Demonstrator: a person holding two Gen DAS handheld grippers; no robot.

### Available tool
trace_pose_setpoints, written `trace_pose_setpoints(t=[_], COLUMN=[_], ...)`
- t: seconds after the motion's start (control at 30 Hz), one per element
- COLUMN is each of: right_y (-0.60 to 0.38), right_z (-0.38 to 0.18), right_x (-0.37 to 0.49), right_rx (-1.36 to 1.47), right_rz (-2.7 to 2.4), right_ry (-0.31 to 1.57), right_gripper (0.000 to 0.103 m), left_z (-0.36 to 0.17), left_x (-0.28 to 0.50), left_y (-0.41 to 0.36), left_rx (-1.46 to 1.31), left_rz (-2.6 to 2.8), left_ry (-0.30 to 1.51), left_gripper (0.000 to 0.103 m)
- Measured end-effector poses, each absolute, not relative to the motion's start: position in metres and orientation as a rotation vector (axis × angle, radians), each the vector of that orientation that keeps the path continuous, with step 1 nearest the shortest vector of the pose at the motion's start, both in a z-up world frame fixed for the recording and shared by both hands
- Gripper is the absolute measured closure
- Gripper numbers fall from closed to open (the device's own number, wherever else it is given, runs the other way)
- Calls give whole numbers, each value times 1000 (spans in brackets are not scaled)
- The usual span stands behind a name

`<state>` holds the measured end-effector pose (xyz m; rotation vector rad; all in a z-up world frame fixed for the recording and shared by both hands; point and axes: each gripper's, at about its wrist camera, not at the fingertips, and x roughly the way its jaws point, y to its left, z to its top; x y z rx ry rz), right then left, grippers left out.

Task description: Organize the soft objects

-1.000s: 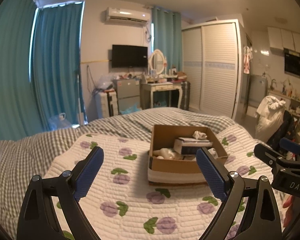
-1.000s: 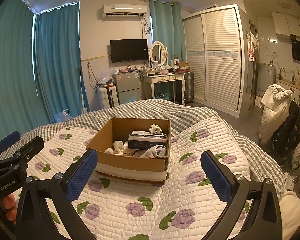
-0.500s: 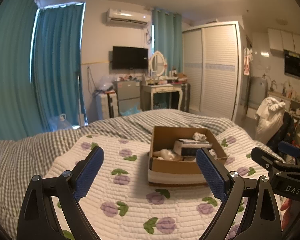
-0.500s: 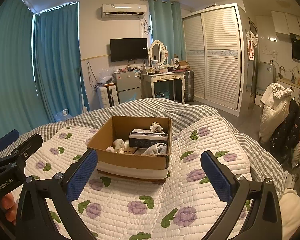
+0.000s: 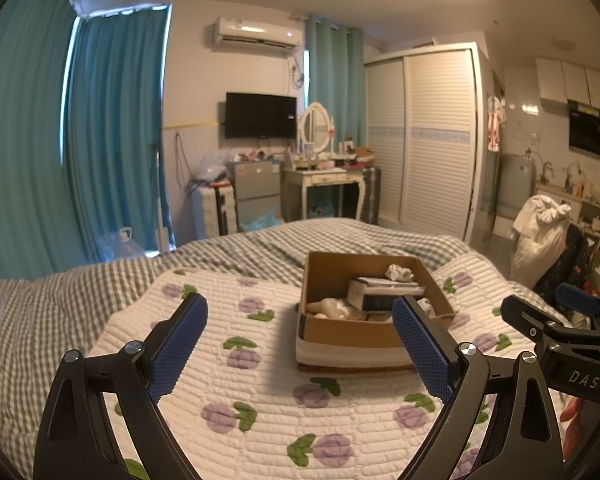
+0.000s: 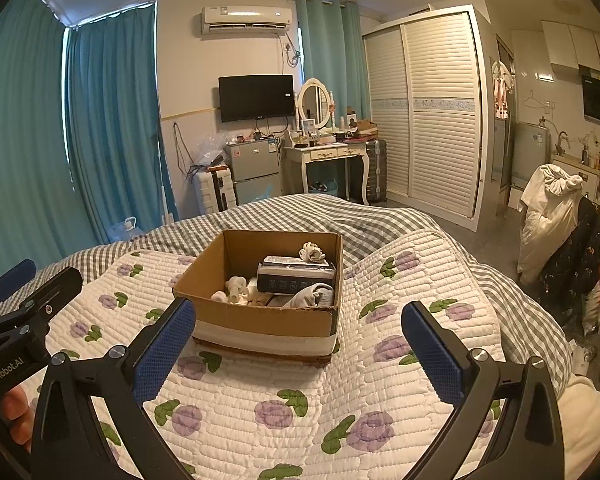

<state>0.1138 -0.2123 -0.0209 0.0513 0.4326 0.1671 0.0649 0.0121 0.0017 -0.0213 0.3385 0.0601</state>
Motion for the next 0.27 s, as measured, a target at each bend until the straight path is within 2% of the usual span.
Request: trace_pose_setpoints(t=[0.27], right_y=[-213], right_z=[-23], right_x=[113], right_rx=[50], right_rz=[163], right_ry=[433], right_gripper=[0], left_z=[3], left_x=[60], left_y=[10], left_rx=[-16], left_rz=[52], left_ry=[331], left_gripper=[8])
